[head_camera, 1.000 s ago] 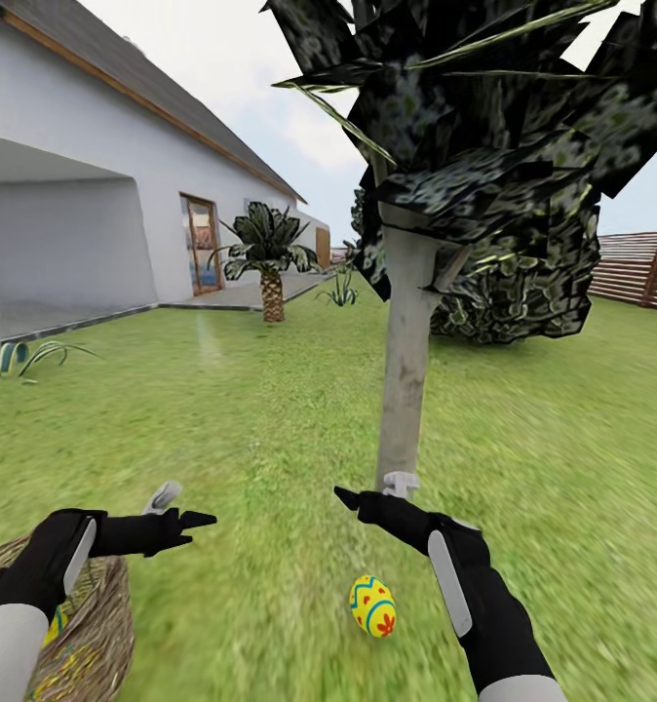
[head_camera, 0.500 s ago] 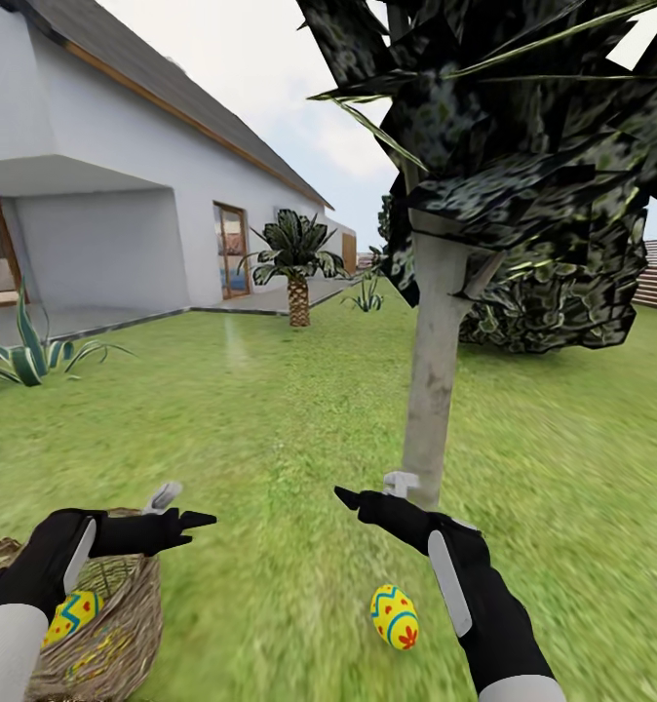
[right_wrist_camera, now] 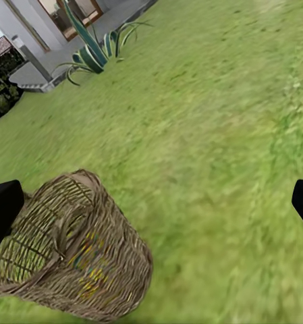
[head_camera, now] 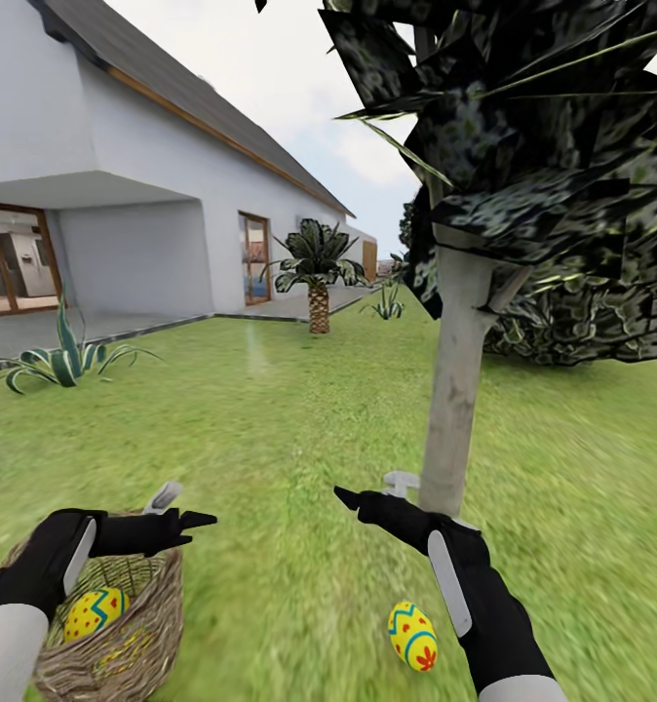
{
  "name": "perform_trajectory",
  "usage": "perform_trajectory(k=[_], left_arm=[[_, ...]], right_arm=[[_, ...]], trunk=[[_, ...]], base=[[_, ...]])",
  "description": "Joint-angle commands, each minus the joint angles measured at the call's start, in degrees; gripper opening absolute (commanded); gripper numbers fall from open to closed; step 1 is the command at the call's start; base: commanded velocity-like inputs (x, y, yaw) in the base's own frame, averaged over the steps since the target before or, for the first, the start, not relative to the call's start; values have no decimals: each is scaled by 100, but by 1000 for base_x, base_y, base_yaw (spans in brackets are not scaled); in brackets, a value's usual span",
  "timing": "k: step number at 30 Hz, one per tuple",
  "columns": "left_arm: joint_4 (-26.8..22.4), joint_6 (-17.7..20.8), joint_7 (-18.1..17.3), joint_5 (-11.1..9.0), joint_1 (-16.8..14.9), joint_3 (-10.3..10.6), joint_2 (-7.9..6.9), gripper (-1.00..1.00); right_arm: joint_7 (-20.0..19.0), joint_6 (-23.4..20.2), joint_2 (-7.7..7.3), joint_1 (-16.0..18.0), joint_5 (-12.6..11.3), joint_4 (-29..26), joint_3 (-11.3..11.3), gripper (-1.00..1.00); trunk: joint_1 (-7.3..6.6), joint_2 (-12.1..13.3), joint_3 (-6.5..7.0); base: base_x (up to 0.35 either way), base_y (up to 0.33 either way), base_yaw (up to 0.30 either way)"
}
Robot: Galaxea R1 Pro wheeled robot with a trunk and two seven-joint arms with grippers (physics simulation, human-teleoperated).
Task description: Take the three Easter eggs out of the wicker basket on the lawn in the garden, then place them on the lawn next to a single tree (choose any tree) so that all three eggs are next to the same tree and none are left in the basket.
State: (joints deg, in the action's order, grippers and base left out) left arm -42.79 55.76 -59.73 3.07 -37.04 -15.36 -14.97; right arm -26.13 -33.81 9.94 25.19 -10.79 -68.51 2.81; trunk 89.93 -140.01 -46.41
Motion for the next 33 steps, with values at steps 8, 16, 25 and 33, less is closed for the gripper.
perform_trajectory(k=[8, 16, 25, 33], left_arm=[[-1, 40, -38, 36, -5, -16, 3, 100], [-1, 40, -38, 36, -5, -18, 3, 100], [-1, 40, -38, 36, -5, -16, 3, 100], [-1, 40, -38, 36, -5, -17, 3, 100]], right_arm=[[-21, -47, 6, 3, -18, -5, 19, 100], [-15, -47, 6, 3, -12, -5, 18, 100], [-17, -47, 6, 3, -3, -5, 4, 100], [-17, -45, 6, 2, -2, -5, -8, 100]], trunk=[[-178, 319, 130], [-353, 640, 252], [-551, 1001, 359], [-661, 1201, 404]], base=[[0, 0, 19], [0, 0, 0], [0, 0, 0], [0, 0, 0]])
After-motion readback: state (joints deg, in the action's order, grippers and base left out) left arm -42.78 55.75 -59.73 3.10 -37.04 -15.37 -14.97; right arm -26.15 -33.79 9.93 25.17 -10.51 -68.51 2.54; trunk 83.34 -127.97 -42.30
